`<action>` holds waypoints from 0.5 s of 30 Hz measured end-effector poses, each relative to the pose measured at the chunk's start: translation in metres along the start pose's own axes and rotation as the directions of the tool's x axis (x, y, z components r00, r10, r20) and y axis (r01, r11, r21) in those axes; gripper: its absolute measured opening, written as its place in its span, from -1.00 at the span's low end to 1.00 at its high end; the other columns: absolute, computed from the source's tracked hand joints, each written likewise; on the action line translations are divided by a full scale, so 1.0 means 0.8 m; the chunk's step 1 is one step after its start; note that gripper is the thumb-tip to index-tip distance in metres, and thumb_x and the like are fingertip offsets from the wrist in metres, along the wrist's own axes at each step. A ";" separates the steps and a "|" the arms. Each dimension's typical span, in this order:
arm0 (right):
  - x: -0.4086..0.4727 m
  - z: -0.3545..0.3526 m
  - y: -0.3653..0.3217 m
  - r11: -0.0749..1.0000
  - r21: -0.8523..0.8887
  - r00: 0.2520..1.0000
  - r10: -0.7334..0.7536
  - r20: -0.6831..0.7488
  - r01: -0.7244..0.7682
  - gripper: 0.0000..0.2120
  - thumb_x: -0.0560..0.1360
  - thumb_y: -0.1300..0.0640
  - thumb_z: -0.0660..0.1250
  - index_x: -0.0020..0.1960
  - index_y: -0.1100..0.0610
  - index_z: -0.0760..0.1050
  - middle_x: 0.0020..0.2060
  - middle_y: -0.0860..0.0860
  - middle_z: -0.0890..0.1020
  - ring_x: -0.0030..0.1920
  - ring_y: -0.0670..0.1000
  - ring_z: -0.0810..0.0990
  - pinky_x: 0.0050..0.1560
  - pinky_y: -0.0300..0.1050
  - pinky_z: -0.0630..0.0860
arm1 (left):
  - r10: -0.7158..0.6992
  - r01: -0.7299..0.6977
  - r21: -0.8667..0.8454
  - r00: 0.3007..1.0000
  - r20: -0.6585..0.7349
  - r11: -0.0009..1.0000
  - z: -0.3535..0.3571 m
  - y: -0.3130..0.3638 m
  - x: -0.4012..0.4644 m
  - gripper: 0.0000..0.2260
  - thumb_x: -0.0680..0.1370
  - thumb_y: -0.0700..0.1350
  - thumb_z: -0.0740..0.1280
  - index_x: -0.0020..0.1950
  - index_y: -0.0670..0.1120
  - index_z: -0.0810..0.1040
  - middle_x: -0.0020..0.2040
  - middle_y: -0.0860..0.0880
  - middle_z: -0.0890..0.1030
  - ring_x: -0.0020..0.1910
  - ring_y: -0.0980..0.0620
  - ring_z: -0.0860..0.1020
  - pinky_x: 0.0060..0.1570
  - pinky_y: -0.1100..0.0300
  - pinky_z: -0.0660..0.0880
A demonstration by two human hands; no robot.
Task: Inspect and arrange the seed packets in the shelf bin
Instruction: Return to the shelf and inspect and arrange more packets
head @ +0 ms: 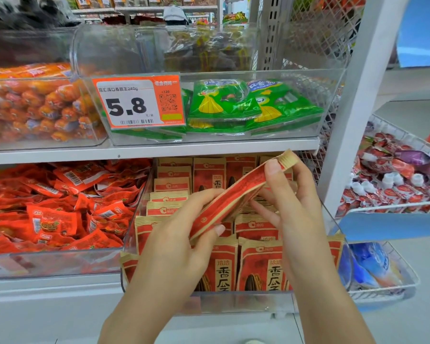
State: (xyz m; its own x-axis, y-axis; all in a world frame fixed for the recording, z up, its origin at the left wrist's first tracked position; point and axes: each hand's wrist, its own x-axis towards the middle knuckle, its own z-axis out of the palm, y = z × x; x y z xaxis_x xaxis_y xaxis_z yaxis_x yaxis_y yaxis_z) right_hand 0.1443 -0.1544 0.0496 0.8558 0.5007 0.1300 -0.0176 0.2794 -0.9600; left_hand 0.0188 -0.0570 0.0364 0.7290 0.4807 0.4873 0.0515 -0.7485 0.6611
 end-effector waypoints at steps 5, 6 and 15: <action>0.000 0.000 -0.006 0.998 0.059 0.995 -0.032 0.094 0.027 -0.08 0.31 -0.10 0.50 0.55 -0.03 0.15 0.10 -0.09 0.67 0.06 -0.27 0.63 -0.03 -0.42 0.53 | -0.073 0.058 -0.192 0.995 -0.071 0.980 0.002 0.005 0.003 -0.68 0.50 -0.10 0.31 0.19 0.22 0.48 0.06 0.29 0.60 0.05 0.26 0.58 -0.02 0.41 0.48; -0.001 -0.001 -0.005 0.999 0.041 0.990 -0.029 0.135 0.024 -0.13 0.35 -0.04 0.53 0.54 -0.01 0.19 0.11 -0.07 0.67 0.08 -0.23 0.63 -0.02 -0.40 0.54 | -0.110 0.086 -0.305 0.992 -0.063 0.948 0.000 0.006 0.004 -0.68 0.49 -0.12 0.31 0.20 0.18 0.50 0.07 0.25 0.62 0.07 0.22 0.60 0.02 0.36 0.50; -0.005 -0.002 0.000 0.996 -0.069 0.926 0.081 0.369 -0.060 -0.52 0.31 0.08 0.49 0.22 0.05 0.54 -0.07 -0.02 0.73 -0.07 -0.07 0.71 -0.18 -0.30 0.57 | -0.297 0.282 -0.689 0.949 0.101 0.668 -0.016 0.004 0.005 -0.73 0.58 -0.09 0.32 0.29 -0.03 0.56 0.14 -0.04 0.68 0.15 -0.03 0.64 0.13 0.02 0.57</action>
State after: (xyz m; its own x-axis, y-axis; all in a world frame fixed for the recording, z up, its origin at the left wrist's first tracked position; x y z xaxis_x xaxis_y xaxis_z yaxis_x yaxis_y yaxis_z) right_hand 0.1414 -0.1578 0.0484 0.5999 0.7887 0.1343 -0.0330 0.1920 -0.9808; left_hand 0.0133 -0.0514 0.0477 0.7459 0.6325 0.2085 -0.2297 -0.0495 0.9720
